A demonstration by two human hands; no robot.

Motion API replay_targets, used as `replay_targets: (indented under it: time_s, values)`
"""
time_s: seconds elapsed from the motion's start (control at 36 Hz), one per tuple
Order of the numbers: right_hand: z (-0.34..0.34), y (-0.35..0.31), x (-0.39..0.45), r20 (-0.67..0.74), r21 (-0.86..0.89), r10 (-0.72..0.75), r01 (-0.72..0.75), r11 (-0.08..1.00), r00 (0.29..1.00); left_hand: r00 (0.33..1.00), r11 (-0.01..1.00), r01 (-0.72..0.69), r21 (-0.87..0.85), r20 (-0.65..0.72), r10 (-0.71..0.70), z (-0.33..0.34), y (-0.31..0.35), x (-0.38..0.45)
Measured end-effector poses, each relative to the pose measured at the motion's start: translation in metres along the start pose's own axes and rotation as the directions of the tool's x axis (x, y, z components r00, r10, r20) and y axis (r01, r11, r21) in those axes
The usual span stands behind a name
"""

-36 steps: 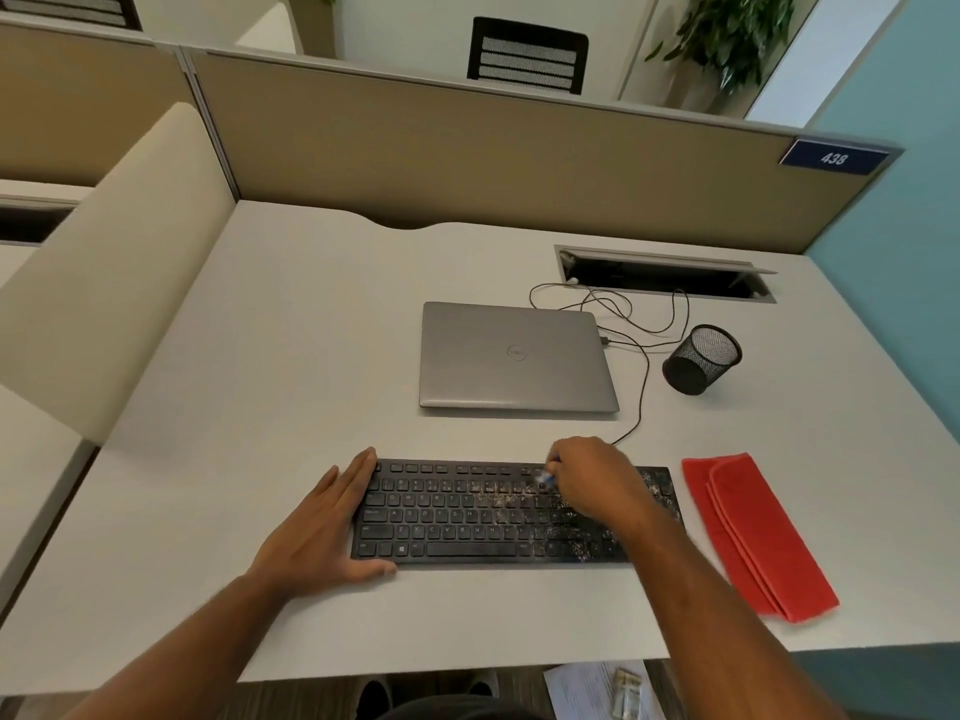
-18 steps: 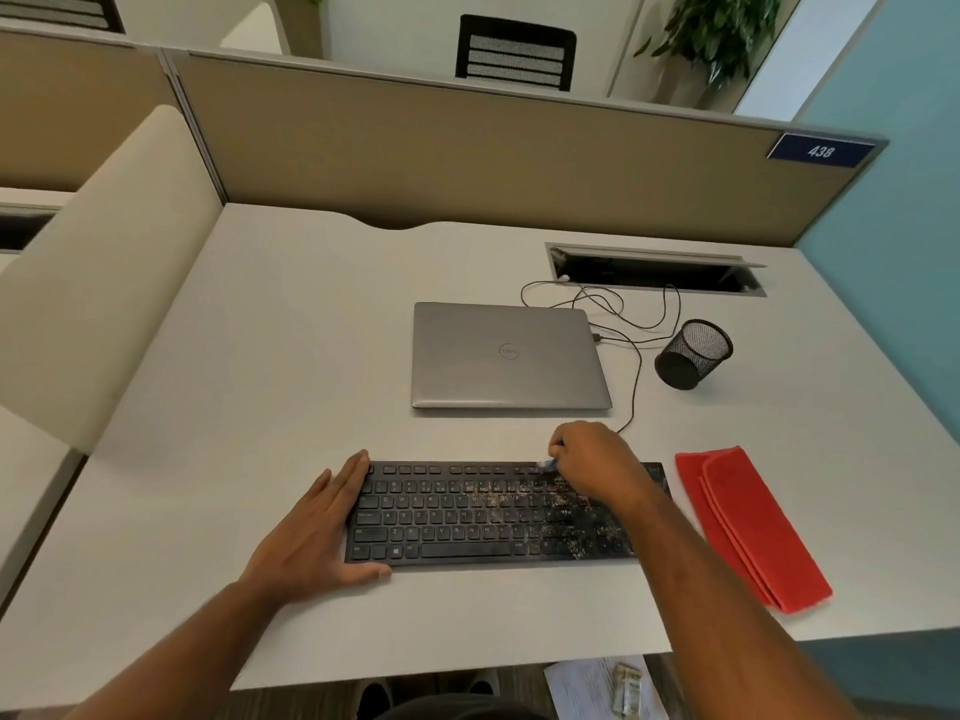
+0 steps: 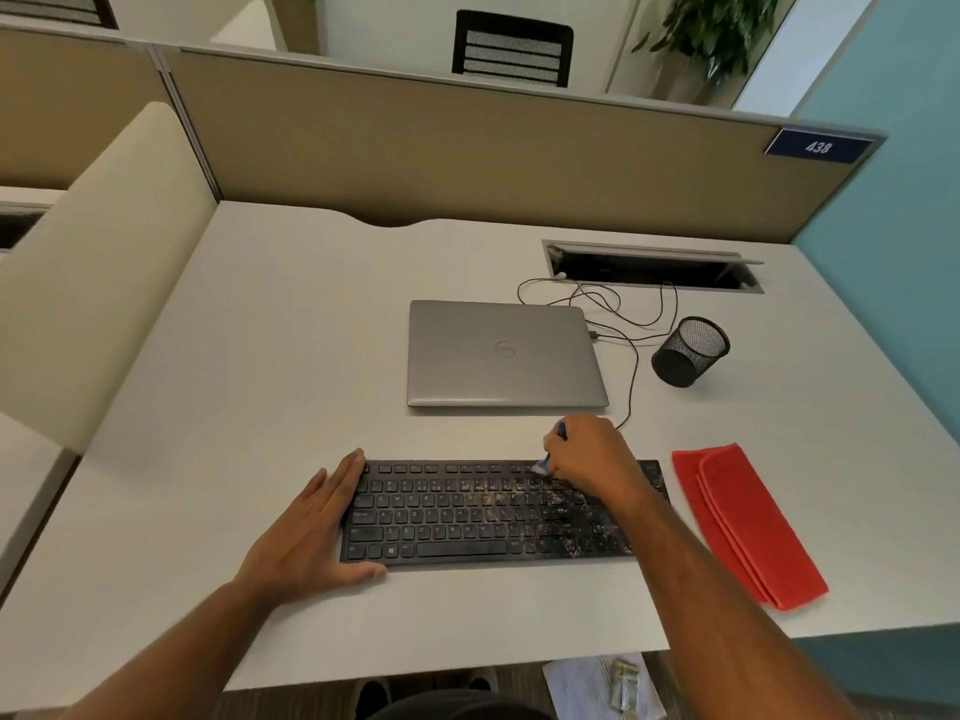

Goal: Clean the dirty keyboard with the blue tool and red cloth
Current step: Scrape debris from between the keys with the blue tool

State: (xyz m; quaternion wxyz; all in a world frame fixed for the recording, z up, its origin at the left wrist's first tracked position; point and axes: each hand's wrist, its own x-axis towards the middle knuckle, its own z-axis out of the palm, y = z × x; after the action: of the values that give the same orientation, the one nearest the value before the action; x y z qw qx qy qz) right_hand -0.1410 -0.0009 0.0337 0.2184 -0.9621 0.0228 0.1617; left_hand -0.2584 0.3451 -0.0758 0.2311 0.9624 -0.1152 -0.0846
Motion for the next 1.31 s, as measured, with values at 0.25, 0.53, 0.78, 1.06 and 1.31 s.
replay_targets:
  time_s: [0.25,0.53,0.78,1.06,1.31]
  values:
    - [0.025,0.001,-0.012,0.008,0.245,0.004,-0.006,0.97,1.0,1.0,1.0,0.011,0.009,0.019,-0.011,-0.001,0.003,0.0]
    - [0.021,0.004,-0.009,0.016,0.408,0.034,-0.038,0.912,0.999,1.0,1.0,0.011,0.013,0.021,-0.012,-0.001,0.0,0.0]
    - [0.013,0.014,-0.004,-0.059,0.346,0.037,-0.015,0.938,0.998,1.0,1.0,-0.009,0.003,0.012,0.009,-0.002,0.001,0.0]
    - [0.016,0.017,-0.004,-0.012,0.298,0.031,-0.026,0.954,0.999,1.0,1.0,0.002,0.007,0.015,-0.002,-0.001,0.0,0.0]
    - [0.007,0.024,-0.003,-0.035,0.323,0.071,-0.056,0.945,0.997,1.0,1.0,0.016,-0.006,0.017,-0.016,-0.001,0.001,0.0]
